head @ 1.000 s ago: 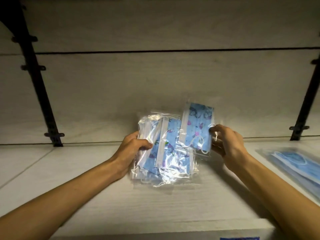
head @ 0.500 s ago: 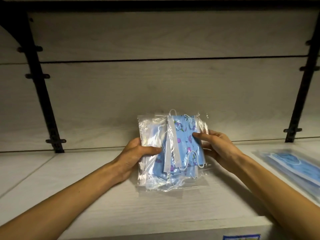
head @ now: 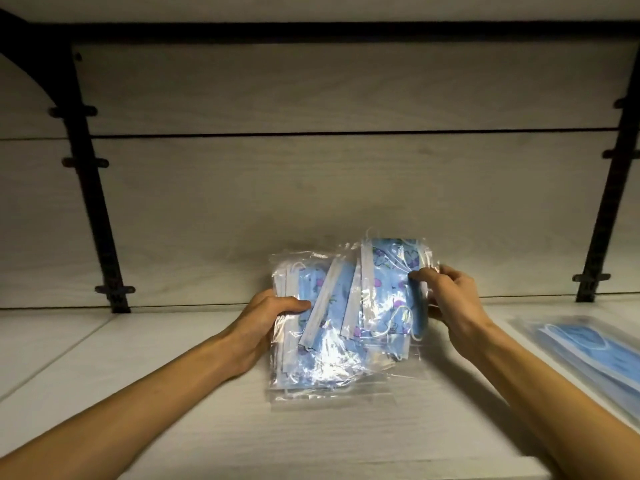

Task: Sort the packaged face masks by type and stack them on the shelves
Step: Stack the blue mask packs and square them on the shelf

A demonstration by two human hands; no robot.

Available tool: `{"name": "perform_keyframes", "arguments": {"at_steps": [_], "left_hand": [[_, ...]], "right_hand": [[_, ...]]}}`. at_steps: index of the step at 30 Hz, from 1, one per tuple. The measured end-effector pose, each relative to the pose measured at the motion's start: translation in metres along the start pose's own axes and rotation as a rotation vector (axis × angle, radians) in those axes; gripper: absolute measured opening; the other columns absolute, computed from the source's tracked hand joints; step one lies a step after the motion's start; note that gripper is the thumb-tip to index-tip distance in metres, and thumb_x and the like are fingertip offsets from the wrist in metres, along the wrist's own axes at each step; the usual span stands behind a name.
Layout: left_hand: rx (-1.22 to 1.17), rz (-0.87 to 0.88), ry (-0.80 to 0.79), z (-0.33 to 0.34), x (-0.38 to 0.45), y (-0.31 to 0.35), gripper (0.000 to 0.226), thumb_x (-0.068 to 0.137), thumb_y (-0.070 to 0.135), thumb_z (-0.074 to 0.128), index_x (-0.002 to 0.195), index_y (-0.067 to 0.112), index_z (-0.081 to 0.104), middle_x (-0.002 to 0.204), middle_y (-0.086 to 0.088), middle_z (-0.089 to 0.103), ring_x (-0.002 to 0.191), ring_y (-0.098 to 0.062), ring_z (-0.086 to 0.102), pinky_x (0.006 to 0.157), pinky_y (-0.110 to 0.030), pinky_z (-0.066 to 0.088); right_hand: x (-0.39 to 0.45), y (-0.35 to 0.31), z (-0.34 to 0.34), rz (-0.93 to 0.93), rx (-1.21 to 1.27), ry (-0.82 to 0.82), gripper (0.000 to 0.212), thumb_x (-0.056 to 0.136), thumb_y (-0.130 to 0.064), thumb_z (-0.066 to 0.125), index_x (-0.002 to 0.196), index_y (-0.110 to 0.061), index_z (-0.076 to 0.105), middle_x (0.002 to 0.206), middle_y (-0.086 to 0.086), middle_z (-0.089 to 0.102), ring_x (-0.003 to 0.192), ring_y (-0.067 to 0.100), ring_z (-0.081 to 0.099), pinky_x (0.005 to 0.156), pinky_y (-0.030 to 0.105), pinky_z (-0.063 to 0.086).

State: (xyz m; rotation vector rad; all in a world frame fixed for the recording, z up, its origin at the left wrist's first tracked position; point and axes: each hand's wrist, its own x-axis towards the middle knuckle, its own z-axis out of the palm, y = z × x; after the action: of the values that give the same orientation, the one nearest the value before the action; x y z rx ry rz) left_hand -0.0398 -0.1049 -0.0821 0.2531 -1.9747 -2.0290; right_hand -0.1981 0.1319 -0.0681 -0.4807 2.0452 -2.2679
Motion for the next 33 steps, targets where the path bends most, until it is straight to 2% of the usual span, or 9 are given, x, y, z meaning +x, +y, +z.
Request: {"name": "perform_keyframes", "arguments": {"at_steps": [9, 13, 18, 20, 23, 26, 29, 31, 33], "left_hand": [[-0.074, 0.004, 0.100, -0.008, 0.005, -0.001, 0.043, 0.085, 0.014, 0.073, 0.126, 0.006, 0.064, 0.116, -0.015, 0.075, 0.110, -0.035, 0.070, 0.109, -0.056, 0.046], [-0.080, 0.005, 0.060, -0.005, 0.003, -0.001, 0.041, 0.088, 0.017, 0.072, 0.127, 0.010, 0.065, 0.119, -0.015, 0.074, 0.112, -0.034, 0.070, 0.109, -0.056, 0.045], [-0.056, 0.005, -0.009, -0.003, -0.002, 0.000, 0.043, 0.088, 0.030, 0.075, 0.127, 0.014, 0.067, 0.121, -0.016, 0.073, 0.112, -0.036, 0.070, 0.107, -0.055, 0.047], [-0.045, -0.003, -0.031, -0.001, -0.003, 0.001, 0.052, 0.086, 0.039, 0.077, 0.130, 0.014, 0.065, 0.122, -0.015, 0.072, 0.113, -0.034, 0.070, 0.106, -0.052, 0.048], [-0.049, -0.038, -0.058, 0.003, -0.004, 0.003, 0.064, 0.081, 0.053, 0.076, 0.132, 0.015, 0.065, 0.123, -0.015, 0.072, 0.116, -0.032, 0.069, 0.106, -0.046, 0.048], [-0.053, -0.029, -0.072, 0.003, -0.004, 0.003, 0.057, 0.084, 0.041, 0.077, 0.131, 0.010, 0.065, 0.122, -0.015, 0.072, 0.114, -0.033, 0.069, 0.108, -0.047, 0.048], [-0.008, -0.009, -0.026, 0.002, -0.003, 0.002, 0.040, 0.089, 0.009, 0.072, 0.129, 0.006, 0.064, 0.115, -0.017, 0.075, 0.104, -0.035, 0.073, 0.093, -0.046, 0.058], [0.016, -0.015, -0.004, 0.000, -0.002, 0.003, 0.034, 0.090, 0.003, 0.069, 0.124, 0.005, 0.065, 0.107, -0.020, 0.076, 0.092, -0.034, 0.076, 0.072, -0.039, 0.062], [0.055, -0.031, 0.025, -0.005, 0.000, 0.008, 0.034, 0.086, 0.005, 0.072, 0.120, 0.004, 0.067, 0.102, -0.021, 0.077, 0.085, -0.032, 0.076, 0.065, -0.035, 0.060]], "right_hand": [[0.004, -0.003, -0.009, 0.173, 0.350, 0.054, 0.013, 0.090, -0.009, 0.060, 0.102, -0.003, 0.063, 0.081, 0.013, 0.071, 0.065, 0.026, 0.068, 0.066, 0.036, 0.060], [-0.003, -0.003, -0.003, 0.142, 0.254, -0.056, 0.010, 0.090, -0.006, 0.061, 0.097, 0.000, 0.065, 0.064, 0.006, 0.070, 0.054, 0.019, 0.067, 0.057, 0.030, 0.058], [-0.014, 0.000, 0.010, 0.196, 0.207, -0.277, 0.024, 0.098, -0.004, 0.056, 0.115, 0.013, 0.060, 0.102, 0.026, 0.074, 0.086, 0.035, 0.073, 0.074, 0.042, 0.064], [-0.017, 0.000, 0.013, 0.223, 0.235, -0.337, 0.020, 0.101, -0.004, 0.054, 0.116, 0.007, 0.059, 0.103, 0.024, 0.075, 0.087, 0.033, 0.075, 0.067, 0.036, 0.063], [-0.016, 0.001, 0.014, 0.224, 0.181, -0.314, 0.017, 0.102, -0.007, 0.055, 0.114, 0.004, 0.056, 0.104, 0.024, 0.075, 0.095, 0.039, 0.074, 0.073, 0.041, 0.064], [-0.013, 0.003, 0.011, 0.226, 0.177, -0.278, 0.015, 0.102, -0.008, 0.055, 0.111, 0.003, 0.058, 0.101, 0.023, 0.076, 0.094, 0.038, 0.074, 0.073, 0.042, 0.064], [-0.010, 0.004, 0.009, 0.193, 0.162, -0.267, 0.015, 0.102, -0.007, 0.053, 0.112, -0.001, 0.063, 0.096, 0.016, 0.078, 0.087, 0.030, 0.076, 0.066, 0.037, 0.063], [-0.008, 0.005, 0.007, 0.065, 0.025, -0.179, 0.018, 0.099, -0.001, 0.053, 0.108, -0.007, 0.068, 0.088, 0.005, 0.079, 0.081, 0.020, 0.076, 0.066, 0.032, 0.061], [-0.003, 0.003, 0.004, -0.113, -0.127, -0.047, 0.028, 0.093, 0.006, 0.053, 0.104, -0.011, 0.073, 0.085, -0.001, 0.077, 0.080, 0.015, 0.071, 0.071, 0.028, 0.055]]}}
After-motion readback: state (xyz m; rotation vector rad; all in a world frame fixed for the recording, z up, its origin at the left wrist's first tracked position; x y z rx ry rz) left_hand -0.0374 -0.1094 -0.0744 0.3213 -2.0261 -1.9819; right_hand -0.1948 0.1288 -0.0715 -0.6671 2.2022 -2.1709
